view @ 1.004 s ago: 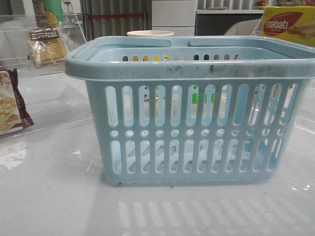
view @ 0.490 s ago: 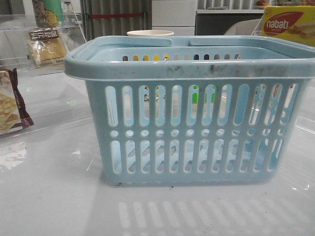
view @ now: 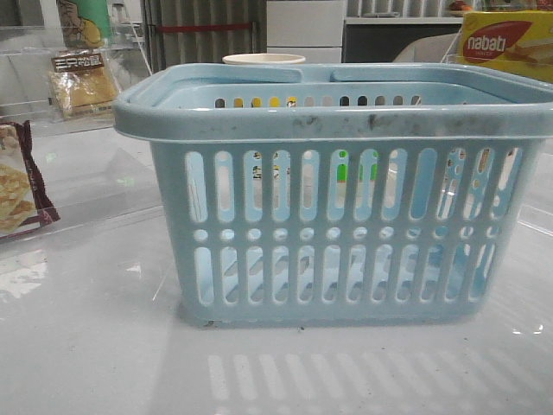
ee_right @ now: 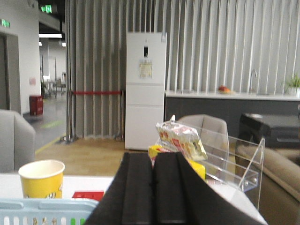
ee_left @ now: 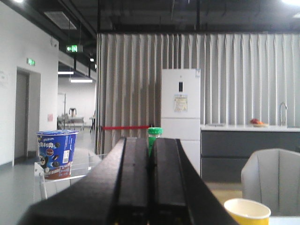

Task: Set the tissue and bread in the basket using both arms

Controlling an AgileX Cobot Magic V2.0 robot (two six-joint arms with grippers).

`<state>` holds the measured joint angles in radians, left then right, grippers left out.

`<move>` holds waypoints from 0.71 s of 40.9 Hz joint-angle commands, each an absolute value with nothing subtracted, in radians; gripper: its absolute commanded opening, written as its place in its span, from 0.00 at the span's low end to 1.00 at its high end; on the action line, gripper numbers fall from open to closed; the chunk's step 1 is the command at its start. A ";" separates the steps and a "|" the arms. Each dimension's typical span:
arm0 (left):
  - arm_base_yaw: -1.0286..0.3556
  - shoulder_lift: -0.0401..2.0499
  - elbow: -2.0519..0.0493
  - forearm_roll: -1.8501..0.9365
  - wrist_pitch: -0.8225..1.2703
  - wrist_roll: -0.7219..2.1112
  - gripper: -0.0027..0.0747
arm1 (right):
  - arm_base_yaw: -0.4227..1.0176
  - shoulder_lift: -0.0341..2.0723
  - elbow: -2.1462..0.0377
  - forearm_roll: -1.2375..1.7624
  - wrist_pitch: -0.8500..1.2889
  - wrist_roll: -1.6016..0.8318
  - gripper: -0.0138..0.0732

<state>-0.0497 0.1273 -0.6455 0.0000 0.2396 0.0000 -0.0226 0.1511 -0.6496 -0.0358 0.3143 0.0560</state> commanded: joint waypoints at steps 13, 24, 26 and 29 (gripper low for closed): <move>-0.049 0.388 -0.846 0.000 0.523 -0.013 0.15 | -0.021 0.475 -0.852 -0.041 0.666 0.051 0.22; -0.049 0.470 -0.752 0.000 0.591 -0.013 0.15 | -0.021 0.637 -0.835 -0.041 0.784 0.051 0.22; -0.049 0.477 -0.732 0.000 0.594 -0.013 0.15 | -0.021 0.663 -0.835 -0.041 0.793 0.051 0.22; -0.049 0.490 -0.697 0.000 0.587 -0.013 0.15 | -0.021 0.699 -0.835 -0.041 0.804 0.051 0.22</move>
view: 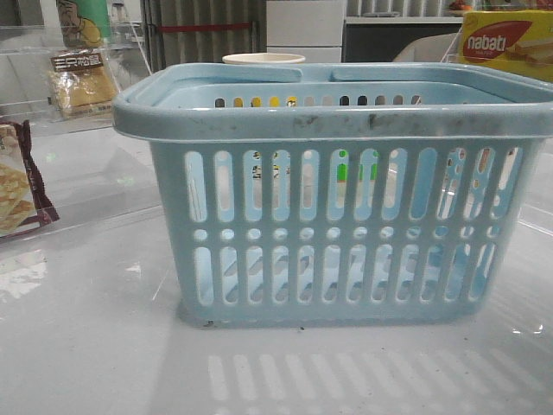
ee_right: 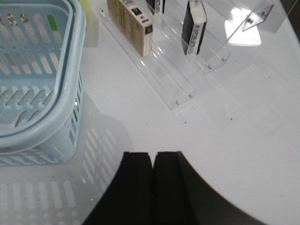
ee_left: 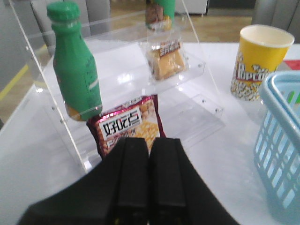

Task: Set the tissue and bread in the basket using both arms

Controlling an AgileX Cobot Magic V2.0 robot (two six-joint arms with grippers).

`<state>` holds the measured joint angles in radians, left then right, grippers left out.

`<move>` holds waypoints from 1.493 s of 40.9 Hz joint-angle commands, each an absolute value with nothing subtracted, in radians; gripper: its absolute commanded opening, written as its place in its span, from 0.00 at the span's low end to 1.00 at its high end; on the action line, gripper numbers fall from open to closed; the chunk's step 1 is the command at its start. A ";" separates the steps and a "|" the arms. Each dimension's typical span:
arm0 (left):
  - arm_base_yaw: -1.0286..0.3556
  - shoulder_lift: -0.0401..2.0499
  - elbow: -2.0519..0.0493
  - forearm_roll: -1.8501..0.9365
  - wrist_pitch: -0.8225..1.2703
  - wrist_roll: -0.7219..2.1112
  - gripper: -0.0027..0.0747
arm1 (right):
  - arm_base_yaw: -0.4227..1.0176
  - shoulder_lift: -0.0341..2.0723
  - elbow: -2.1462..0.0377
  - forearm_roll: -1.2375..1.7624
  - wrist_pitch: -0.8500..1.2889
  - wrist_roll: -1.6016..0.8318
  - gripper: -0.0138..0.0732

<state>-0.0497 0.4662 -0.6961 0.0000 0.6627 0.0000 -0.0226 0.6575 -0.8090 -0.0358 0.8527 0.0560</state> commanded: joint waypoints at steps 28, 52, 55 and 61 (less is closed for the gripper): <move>-0.049 0.637 -0.651 0.000 0.660 0.013 0.72 | -0.021 0.818 -0.835 -0.049 0.812 0.051 0.74; -0.049 0.637 -0.651 0.000 0.603 0.013 0.55 | -0.194 1.209 -1.109 -0.055 0.757 0.053 0.74; -0.049 0.637 -0.651 0.000 0.603 0.013 0.55 | -0.198 1.292 -1.168 -0.055 0.757 0.053 0.74; -0.049 0.637 -0.651 0.000 0.603 0.013 0.55 | -0.198 1.446 -1.296 -0.055 0.757 0.039 0.74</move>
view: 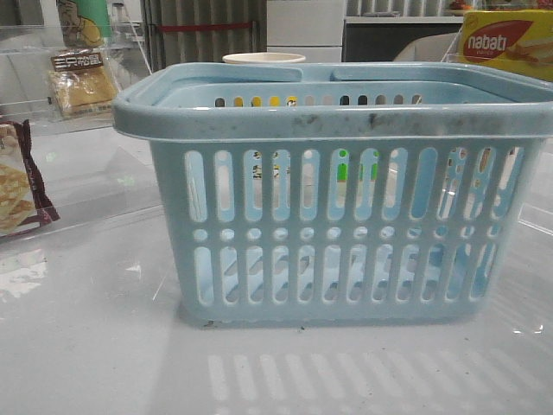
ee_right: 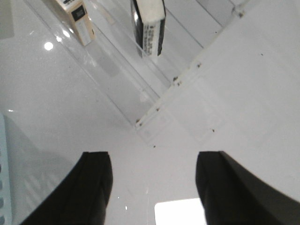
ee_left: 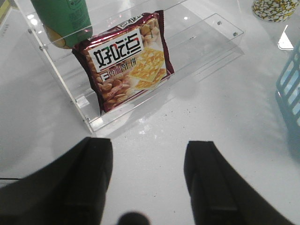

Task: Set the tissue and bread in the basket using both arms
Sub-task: 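Close the right gripper on the small white tissue pack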

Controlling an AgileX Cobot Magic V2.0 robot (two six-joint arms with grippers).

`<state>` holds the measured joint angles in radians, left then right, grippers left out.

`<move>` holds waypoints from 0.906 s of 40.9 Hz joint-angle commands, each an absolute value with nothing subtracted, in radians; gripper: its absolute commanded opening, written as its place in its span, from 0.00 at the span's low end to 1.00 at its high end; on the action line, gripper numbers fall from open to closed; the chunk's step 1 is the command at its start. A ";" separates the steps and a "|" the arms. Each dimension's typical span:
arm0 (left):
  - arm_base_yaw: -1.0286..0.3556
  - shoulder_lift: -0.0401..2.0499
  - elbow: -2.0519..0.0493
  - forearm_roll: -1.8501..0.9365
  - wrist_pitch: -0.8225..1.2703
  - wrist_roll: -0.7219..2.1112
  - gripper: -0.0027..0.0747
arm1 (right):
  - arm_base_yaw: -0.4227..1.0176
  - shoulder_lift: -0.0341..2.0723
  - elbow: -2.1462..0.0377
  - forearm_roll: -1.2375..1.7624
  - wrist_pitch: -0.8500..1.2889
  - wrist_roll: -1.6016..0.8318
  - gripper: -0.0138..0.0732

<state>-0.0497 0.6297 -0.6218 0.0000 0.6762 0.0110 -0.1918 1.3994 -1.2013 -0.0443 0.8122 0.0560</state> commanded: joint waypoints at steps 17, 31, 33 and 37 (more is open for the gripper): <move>-0.049 0.637 -0.651 0.000 0.603 0.013 0.55 | -0.198 1.737 -1.553 -0.061 0.717 0.017 0.74; -0.049 0.637 -0.651 0.000 0.601 0.013 0.55 | -0.198 1.808 -1.566 -0.123 0.652 0.017 0.63; -0.049 0.637 -0.651 0.000 0.601 0.013 0.55 | -0.198 1.809 -1.566 -0.122 0.653 0.017 0.54; -0.049 0.637 -0.651 0.000 0.601 0.013 0.55 | -0.197 1.801 -1.566 -0.121 0.653 0.017 0.42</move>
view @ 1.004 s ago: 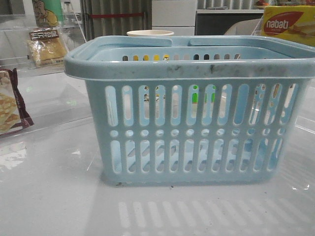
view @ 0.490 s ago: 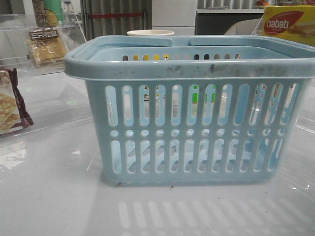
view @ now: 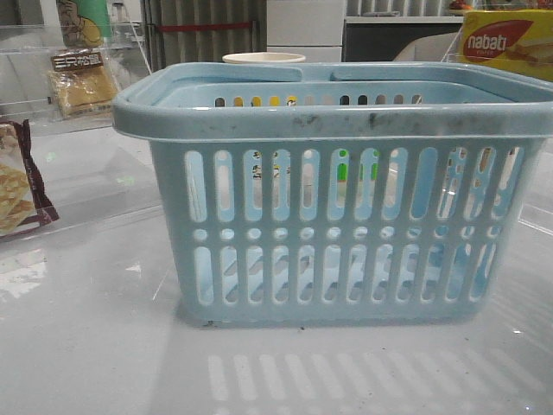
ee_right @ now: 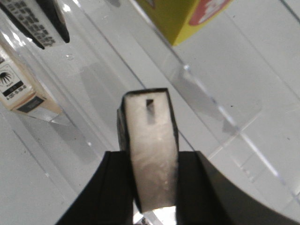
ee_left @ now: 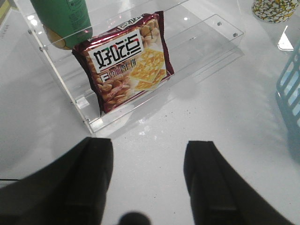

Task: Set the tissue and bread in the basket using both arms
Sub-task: 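Close the right gripper on the small white tissue pack, then carry the tissue pack over the blue basket and open the right gripper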

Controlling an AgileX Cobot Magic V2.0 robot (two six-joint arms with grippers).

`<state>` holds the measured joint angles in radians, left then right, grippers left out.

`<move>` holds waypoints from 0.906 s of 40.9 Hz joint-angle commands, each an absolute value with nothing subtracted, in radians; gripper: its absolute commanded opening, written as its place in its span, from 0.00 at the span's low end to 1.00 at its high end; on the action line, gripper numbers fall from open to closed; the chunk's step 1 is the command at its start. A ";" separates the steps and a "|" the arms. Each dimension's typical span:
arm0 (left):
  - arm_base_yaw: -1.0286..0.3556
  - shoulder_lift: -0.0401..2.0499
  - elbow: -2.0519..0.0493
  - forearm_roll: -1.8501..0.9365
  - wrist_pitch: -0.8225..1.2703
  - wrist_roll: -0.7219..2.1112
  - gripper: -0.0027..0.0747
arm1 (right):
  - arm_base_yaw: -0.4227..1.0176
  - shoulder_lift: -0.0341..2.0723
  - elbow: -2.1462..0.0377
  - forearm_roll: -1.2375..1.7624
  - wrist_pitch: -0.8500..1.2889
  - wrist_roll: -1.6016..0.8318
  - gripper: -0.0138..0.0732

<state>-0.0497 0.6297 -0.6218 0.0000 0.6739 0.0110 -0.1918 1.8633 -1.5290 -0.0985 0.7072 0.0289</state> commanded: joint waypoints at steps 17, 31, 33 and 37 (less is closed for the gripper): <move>-0.049 0.637 -0.651 0.000 0.601 0.013 0.55 | -0.082 1.566 -1.585 -0.102 0.690 0.017 0.38; -0.049 0.637 -0.651 0.000 0.601 0.013 0.55 | 0.226 1.360 -1.579 -0.088 0.780 0.017 0.38; -0.049 0.637 -0.651 0.000 0.601 0.013 0.55 | 0.274 1.357 -1.578 -0.088 0.794 0.017 0.38; -0.049 0.637 -0.651 0.000 0.601 0.013 0.55 | 0.384 1.357 -1.554 -0.086 0.800 0.017 0.38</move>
